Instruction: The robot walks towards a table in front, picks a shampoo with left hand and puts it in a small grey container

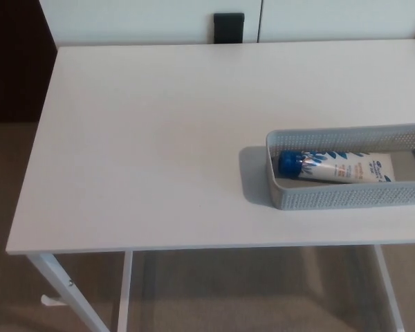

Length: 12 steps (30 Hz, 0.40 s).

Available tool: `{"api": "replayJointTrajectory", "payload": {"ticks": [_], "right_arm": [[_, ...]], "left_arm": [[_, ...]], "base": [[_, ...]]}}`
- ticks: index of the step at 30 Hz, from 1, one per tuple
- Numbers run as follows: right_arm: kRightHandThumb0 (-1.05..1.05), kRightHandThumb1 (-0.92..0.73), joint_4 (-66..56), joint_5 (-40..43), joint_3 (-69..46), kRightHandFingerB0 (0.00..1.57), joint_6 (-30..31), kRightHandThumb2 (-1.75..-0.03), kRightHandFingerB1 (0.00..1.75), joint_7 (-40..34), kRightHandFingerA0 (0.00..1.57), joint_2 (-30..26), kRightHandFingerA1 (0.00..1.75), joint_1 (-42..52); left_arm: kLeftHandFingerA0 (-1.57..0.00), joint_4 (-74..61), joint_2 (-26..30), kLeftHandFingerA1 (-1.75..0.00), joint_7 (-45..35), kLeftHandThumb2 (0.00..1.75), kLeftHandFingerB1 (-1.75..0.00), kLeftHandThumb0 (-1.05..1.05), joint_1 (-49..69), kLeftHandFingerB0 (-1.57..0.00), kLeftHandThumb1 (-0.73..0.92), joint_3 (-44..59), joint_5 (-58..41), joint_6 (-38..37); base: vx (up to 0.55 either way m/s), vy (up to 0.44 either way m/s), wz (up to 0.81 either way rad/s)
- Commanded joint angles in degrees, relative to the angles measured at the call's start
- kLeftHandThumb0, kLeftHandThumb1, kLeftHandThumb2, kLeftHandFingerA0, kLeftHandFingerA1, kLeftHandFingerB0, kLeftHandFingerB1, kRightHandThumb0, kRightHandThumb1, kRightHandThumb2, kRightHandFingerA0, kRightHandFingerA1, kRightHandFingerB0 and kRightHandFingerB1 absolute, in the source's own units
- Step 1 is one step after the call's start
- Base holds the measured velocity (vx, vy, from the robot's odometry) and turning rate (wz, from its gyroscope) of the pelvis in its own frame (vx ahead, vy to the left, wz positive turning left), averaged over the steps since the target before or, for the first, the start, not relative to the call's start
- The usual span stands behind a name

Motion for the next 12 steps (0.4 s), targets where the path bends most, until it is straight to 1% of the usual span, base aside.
{"api": "replayJointTrajectory", "payload": {"ticks": [1, 2, 4, 7, 8, 9, 10, 12], "right_arm": [[-0.33, -0.74, 0.76, 0.45, -0.47, 0.55, 0.27, -0.62, 0.42, 1.05, 0.68, 0.25, 0.5, -0.34], [-0.32, -0.73, 0.74, 0.58, -0.61, 0.57, 0.31, -0.61, 0.43, 1.08, 0.69, 0.18, 0.5, -0.43], [-0.32, -0.73, 0.76, 0.79, -0.85, 0.57, 0.48, -0.61, 0.43, 1.12, 0.69, 0.21, 0.5, -0.77], [-0.32, -0.73, 0.84, 0.7, -0.78, 0.57, 0.55, -0.61, 0.43, 0.94, 0.69, 0.51, 0.5, -0.43], [-0.31, -0.72, 0.84, 0.87, -0.98, 0.58, 0.36, -0.61, 0.44, 0.82, 0.7, 0.43, 0.52, -0.08], [-0.31, -0.72, 0.84, 0.93, -1.07, 0.58, 0.28, -0.61, 0.44, 0.76, 0.7, 0.39, 0.52, 0.07], [-0.27, -0.69, 0.87, 0.89, -1.12, 0.57, 0.13, -0.6, 0.43, 0.53, 0.71, 0.36, 0.52, 0.08], [-0.27, -0.69, 0.9, 0.82, -1.18, 0.57, -0.08, -0.6, 0.43, 0.18, 0.71, 0.31, 0.52, 0.11]], "left_arm": [[-0.46, 19.7, 0.55, -0.39, 24.17, 0.65, -0.35, -0.66, -6.94, -0.4, 0.82, -3.22, 7.14, -17.47], [-0.39, 20.42, 0.98, -0.55, 23.79, 1.02, -0.45, -0.68, -7.43, -0.22, 0.64, -3.5, 7.15, -17.89], [-0.39, 21.98, 1.74, -0.55, 23.35, 1.02, -0.45, -0.68, -8.64, -0.22, 0.64, -4.11, 7.05, -18.66], [-0.38, 23.91, 2.22, -0.54, 22.73, 1.0, -0.44, -0.7, -9.35, -0.21, 0.63, -3.95, 6.07, -19.52], [-0.37, 24.45, 2.39, -0.55, 22.25, 0.96, -0.45, -0.65, -9.7, -0.2, 0.56, -4.38, 6.24, -19.3], [-0.37, 25.07, 2.49, -0.55, 22.17, 0.96, -0.45, -0.65, -10.0, -0.2, 0.56, -4.69, 6.24, -19.48], [-0.39, 25.31, 2.66, -0.4, 22.04, 0.6, -0.35, -0.62, -10.31, -0.34, 0.64, -4.48, 5.76, -19.49], [-0.39, 25.58, 2.91, -0.4, 21.81, 0.6, -0.35, -0.62, -10.75, -0.34, 0.64, -4.13, 5.07, -19.47]], "base": [[0.0, 0.0, 0.0], [0.0, 0.0, 0.0], [0.0, 0.0, 0.0], [0.0, 0.0, 0.0], [0.0, 0.0, 0.0], [0.0, 0.0, 0.0], [0.0, 0.0, 0.0], [0.0, 0.0, 0.0]]}}
